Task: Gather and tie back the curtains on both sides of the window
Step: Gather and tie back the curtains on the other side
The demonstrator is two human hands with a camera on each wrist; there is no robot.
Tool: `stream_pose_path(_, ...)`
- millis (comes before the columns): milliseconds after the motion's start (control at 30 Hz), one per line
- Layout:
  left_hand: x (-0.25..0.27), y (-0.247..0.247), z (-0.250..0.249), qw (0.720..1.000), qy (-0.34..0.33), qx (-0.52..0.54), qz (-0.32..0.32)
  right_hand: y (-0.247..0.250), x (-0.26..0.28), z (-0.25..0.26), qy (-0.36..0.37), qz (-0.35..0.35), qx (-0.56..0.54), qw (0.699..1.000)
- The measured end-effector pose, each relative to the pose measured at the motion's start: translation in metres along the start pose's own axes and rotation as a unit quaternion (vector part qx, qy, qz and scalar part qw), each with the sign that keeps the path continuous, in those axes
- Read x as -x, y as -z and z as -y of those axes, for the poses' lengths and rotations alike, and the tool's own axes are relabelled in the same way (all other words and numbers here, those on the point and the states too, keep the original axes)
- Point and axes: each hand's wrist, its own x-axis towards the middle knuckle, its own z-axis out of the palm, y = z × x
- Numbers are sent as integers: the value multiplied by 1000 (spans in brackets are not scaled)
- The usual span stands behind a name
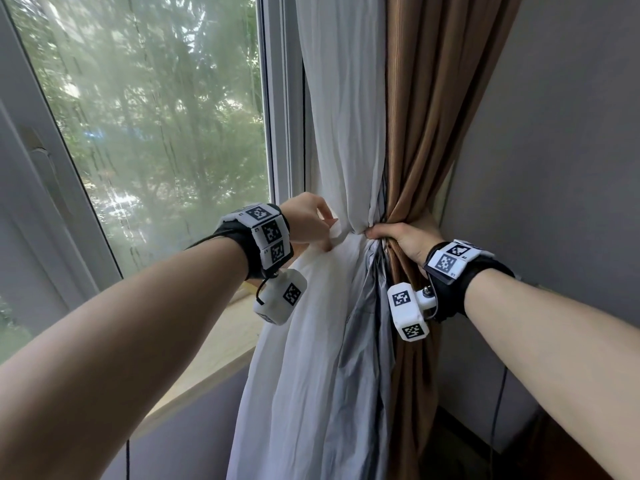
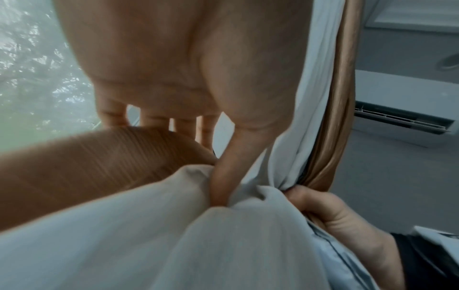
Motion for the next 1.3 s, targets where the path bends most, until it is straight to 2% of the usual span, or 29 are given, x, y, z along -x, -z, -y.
stream_pose_path(133, 1, 3, 0, 999, 17, 38, -5, -1, -2, -1, -2, 0, 6, 1000)
stream_pose_path(233, 2, 6, 1, 999, 29, 30, 9, -2, -4, -1, 6, 0, 4, 1000)
stream_pose_path(400, 2, 9, 5, 1000, 19, -6, -7, -5, -6, -4, 0, 4, 3, 1000)
stream_pose_path(600, 8, 19, 9, 999, 18, 34, -36, -8, -7, -5, -17, 8, 9, 1000)
stream_pose_path(867, 19, 28, 3, 991, 51, 122, -15, -12, -8, -4, -28, 4, 22, 999)
stream_pose_path(1133, 19, 20, 16, 999, 16, -32, -37, -13, -2, 1, -16, 9, 23, 1000)
stream_pose_path(1300, 17, 20, 20, 997, 26, -61, -40, -19, -4, -1, -2, -4, 14, 1000)
